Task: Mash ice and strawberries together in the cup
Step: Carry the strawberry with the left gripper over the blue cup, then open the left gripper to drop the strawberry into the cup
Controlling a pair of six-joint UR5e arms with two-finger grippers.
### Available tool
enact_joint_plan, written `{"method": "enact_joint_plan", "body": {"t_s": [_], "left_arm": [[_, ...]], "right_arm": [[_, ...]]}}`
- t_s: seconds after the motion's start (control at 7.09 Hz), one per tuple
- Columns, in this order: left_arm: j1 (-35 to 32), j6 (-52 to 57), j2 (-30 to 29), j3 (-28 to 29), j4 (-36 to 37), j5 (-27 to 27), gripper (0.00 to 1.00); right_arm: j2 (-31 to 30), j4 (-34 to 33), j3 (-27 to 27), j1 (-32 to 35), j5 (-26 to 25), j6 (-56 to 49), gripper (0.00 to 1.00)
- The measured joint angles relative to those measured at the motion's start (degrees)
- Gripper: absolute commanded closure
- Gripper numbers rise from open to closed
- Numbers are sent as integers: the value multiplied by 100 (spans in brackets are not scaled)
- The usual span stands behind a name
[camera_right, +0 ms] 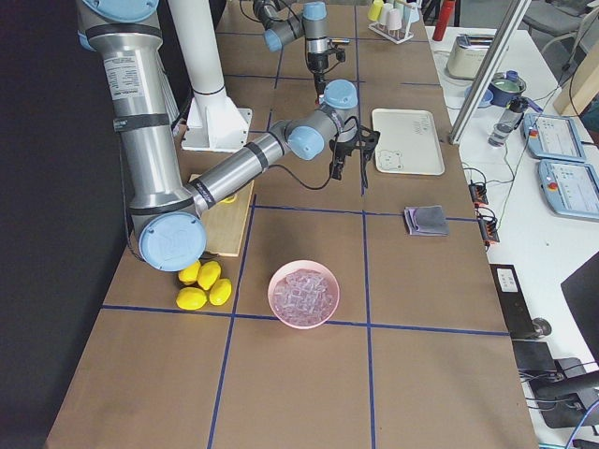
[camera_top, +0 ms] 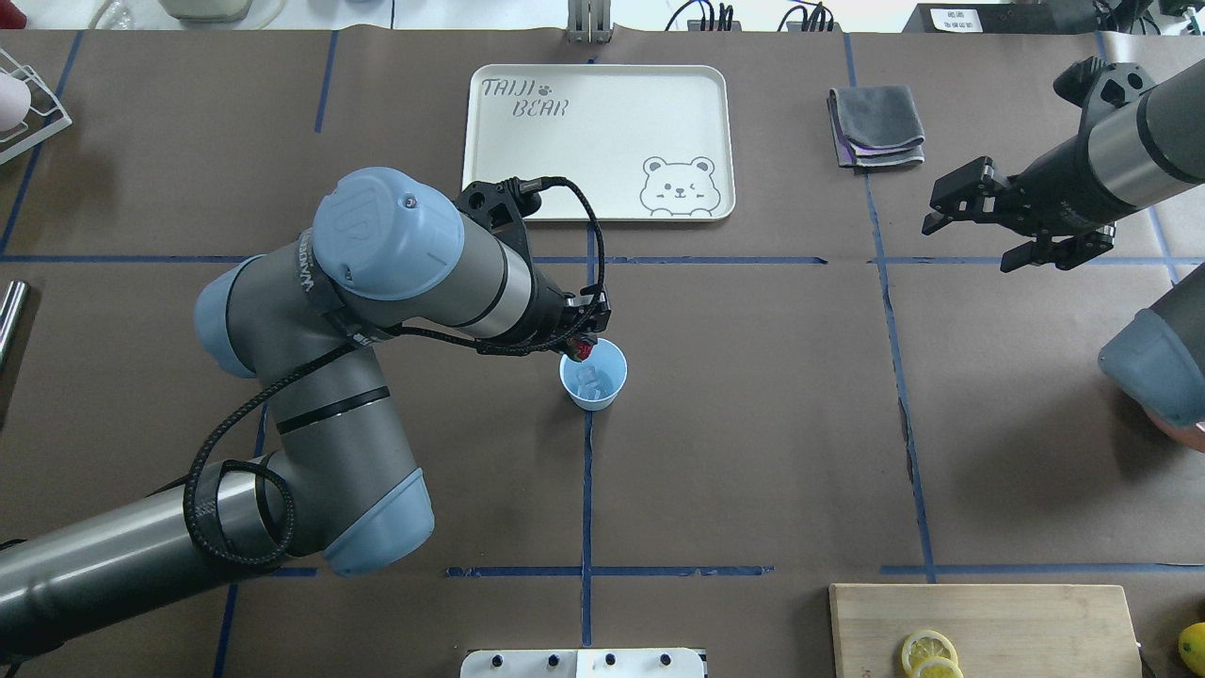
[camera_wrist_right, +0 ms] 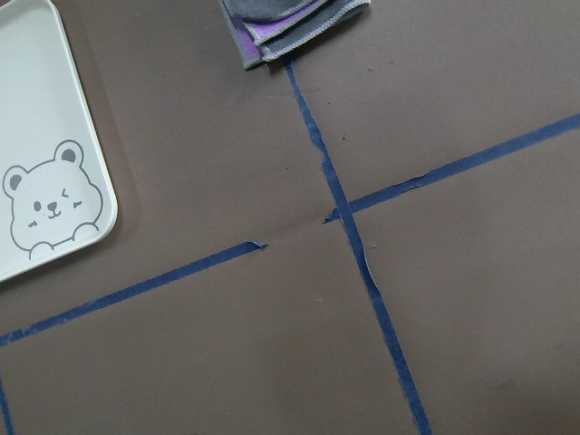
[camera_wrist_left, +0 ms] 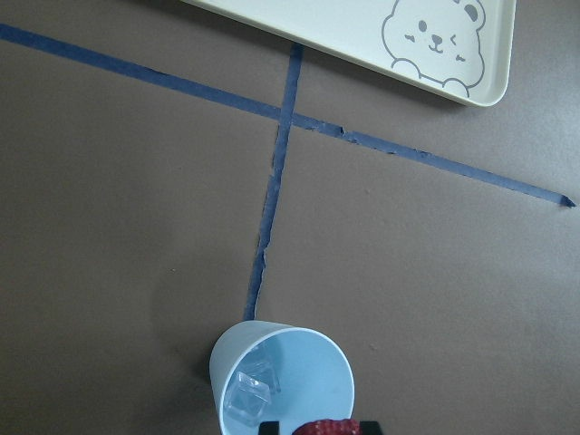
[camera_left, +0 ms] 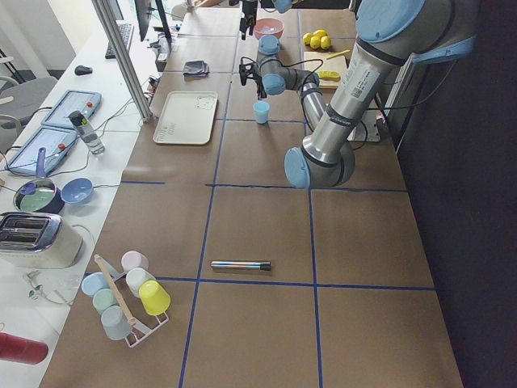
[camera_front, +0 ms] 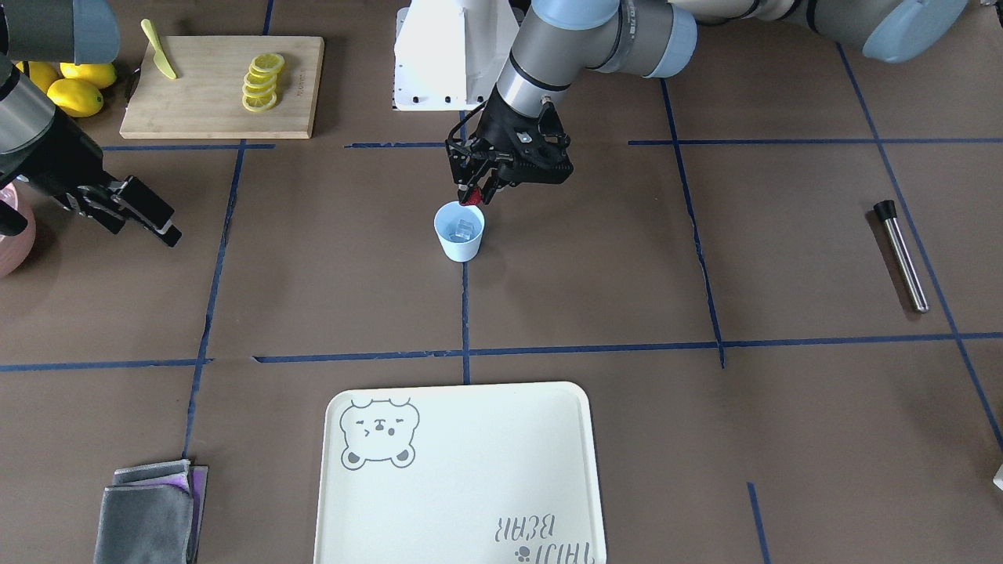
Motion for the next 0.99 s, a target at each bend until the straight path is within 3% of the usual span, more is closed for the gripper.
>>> {"method": "enact_joint_plan", "body": {"t_s": [0.28, 0.42, 0.56, 0.99], "left_arm": [[40, 4, -26, 50, -32, 84, 40], [53, 6, -28, 55, -41, 93, 25], [59, 9, -30, 55, -48, 96, 16], [62, 24, -24, 26, -67, 103, 16]], "right_arm": [[-7, 0, 16, 10, 4, 0, 0], [-11, 0, 17, 13, 2, 0, 0], [-15, -2, 18, 14, 3, 0, 0], [-25, -11, 17, 22, 13, 0, 0]]}}
